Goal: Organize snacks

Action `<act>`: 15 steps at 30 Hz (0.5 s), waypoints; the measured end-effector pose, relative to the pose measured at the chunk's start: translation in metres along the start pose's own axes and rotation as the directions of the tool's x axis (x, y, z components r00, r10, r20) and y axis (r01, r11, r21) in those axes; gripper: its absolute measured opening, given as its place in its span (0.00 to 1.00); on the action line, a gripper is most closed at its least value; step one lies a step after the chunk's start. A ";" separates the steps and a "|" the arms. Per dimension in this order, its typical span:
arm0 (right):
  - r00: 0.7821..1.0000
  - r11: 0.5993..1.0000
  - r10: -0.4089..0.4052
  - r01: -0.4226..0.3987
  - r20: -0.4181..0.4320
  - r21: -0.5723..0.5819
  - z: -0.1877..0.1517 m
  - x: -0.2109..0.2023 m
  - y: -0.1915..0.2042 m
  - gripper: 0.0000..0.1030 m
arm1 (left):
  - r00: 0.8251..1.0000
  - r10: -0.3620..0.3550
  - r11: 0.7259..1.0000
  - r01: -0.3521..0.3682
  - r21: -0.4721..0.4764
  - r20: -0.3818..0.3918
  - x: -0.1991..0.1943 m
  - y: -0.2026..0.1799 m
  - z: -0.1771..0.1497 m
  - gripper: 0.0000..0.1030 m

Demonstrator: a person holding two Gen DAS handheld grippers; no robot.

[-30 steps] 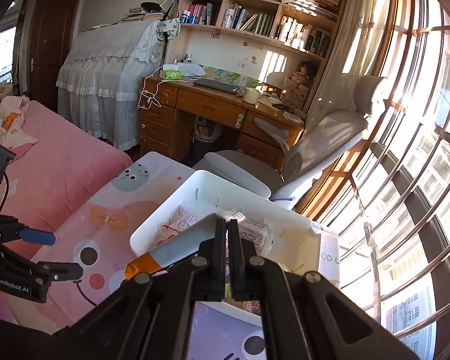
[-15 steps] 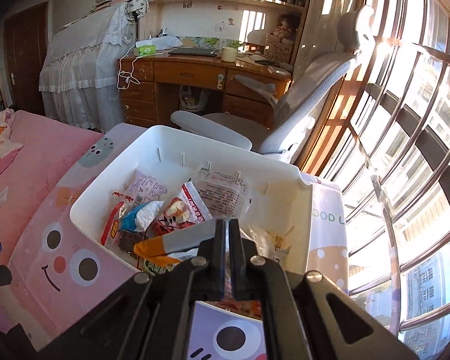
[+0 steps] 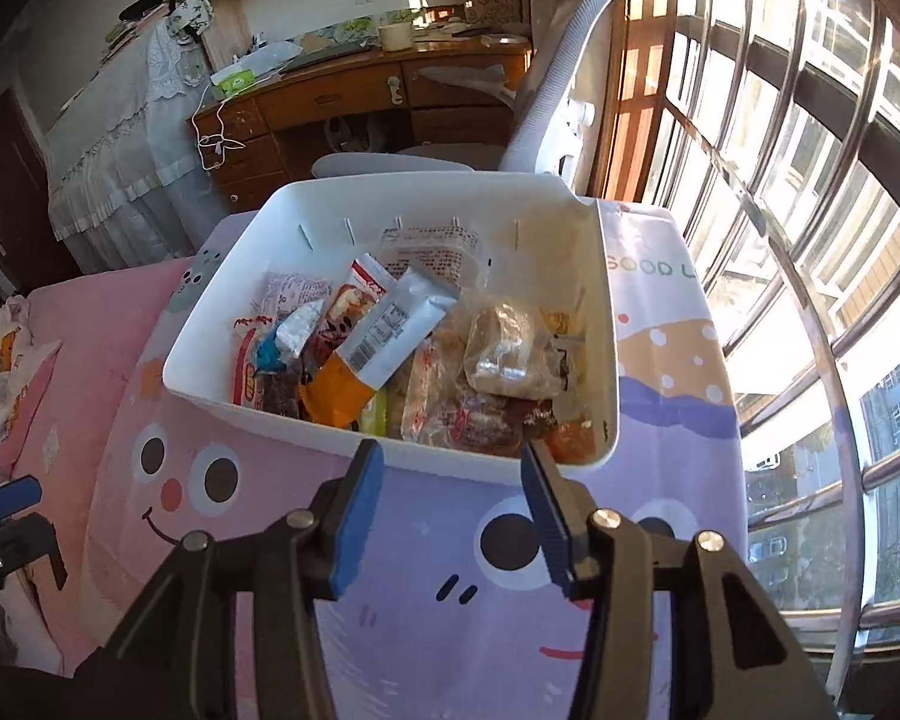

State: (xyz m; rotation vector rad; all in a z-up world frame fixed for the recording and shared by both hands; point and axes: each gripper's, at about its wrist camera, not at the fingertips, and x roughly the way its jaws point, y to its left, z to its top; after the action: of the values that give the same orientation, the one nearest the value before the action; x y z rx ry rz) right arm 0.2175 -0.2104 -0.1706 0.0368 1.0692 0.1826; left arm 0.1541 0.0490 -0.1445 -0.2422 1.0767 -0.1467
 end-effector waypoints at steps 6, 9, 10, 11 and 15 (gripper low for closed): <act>0.996 0.994 -0.033 0.041 -0.084 0.101 -0.052 -0.016 0.002 0.63 | 0.999 -0.037 0.997 0.038 0.065 -0.009 -0.014 -0.002 -0.012 0.87; 0.995 0.990 -0.037 0.050 -0.097 0.135 -0.074 -0.032 0.007 0.67 | 0.997 -0.070 0.993 0.072 0.093 -0.030 -0.025 -0.004 -0.017 0.89; 0.995 0.987 -0.029 0.044 -0.099 0.153 -0.081 -0.039 0.008 0.71 | 0.997 -0.077 0.991 0.080 0.104 -0.032 -0.029 -0.005 -0.019 0.91; 0.995 0.985 -0.019 0.035 -0.096 0.167 -0.087 -0.046 0.010 0.74 | 0.996 -0.079 0.990 0.083 0.118 -0.034 -0.033 -0.006 -0.021 0.93; 0.998 0.987 -0.013 0.023 -0.061 0.158 -0.106 -0.084 0.027 0.81 | 0.996 -0.059 0.983 0.070 0.171 -0.065 -0.048 -0.017 -0.026 0.99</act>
State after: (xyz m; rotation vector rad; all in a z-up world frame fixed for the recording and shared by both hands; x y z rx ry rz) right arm 0.0820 -0.2044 -0.1460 0.1664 1.1415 0.0822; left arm 0.1087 0.0406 -0.1112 -0.1168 1.1094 -0.3059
